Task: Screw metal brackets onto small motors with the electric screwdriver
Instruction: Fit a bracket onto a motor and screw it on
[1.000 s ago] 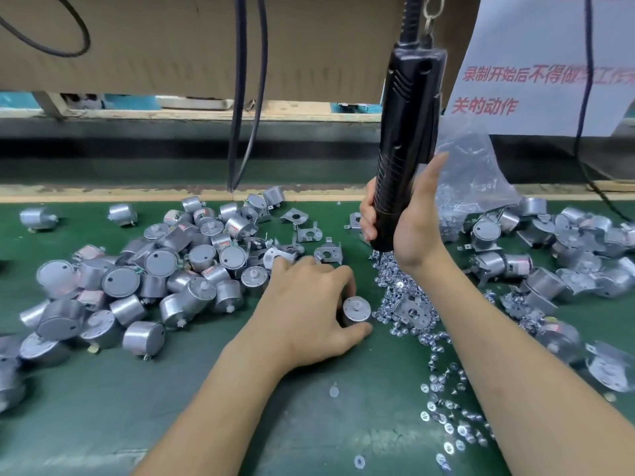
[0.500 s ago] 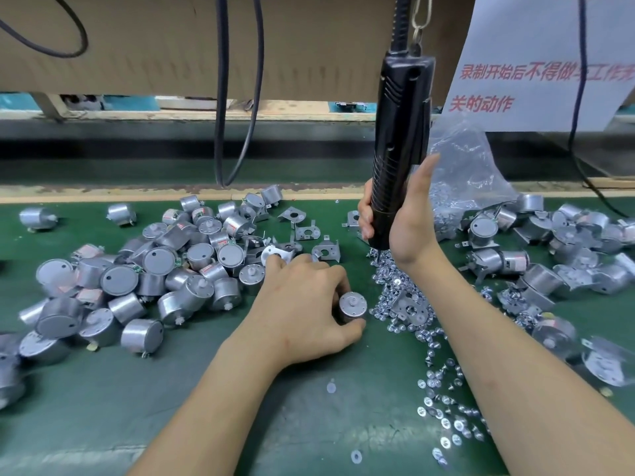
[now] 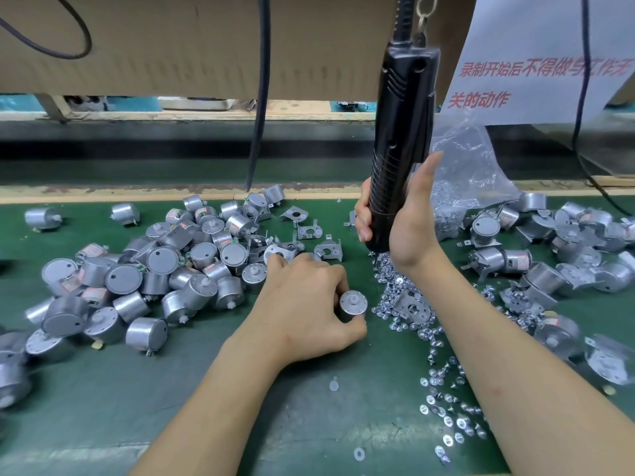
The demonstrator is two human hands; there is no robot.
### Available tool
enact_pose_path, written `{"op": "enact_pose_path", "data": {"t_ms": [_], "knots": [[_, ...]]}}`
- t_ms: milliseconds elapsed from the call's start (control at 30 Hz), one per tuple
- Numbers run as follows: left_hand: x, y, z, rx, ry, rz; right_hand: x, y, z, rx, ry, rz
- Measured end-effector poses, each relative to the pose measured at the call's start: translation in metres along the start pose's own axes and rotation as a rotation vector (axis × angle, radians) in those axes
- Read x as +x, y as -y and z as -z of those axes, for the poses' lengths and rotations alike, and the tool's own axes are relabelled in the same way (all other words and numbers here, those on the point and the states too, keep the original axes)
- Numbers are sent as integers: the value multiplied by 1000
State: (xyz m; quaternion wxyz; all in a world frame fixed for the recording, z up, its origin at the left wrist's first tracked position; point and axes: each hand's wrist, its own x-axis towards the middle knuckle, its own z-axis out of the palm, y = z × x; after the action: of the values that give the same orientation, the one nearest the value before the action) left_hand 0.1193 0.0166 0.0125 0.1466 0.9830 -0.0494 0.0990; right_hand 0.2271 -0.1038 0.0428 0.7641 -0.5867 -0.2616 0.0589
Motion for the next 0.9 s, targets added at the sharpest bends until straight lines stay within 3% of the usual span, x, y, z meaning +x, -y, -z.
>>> {"op": "enact_pose_path", "data": {"t_ms": [900], "knots": [[2,2,-5,36,-43,9,-4,-7,-6,19,68,-71]]}}
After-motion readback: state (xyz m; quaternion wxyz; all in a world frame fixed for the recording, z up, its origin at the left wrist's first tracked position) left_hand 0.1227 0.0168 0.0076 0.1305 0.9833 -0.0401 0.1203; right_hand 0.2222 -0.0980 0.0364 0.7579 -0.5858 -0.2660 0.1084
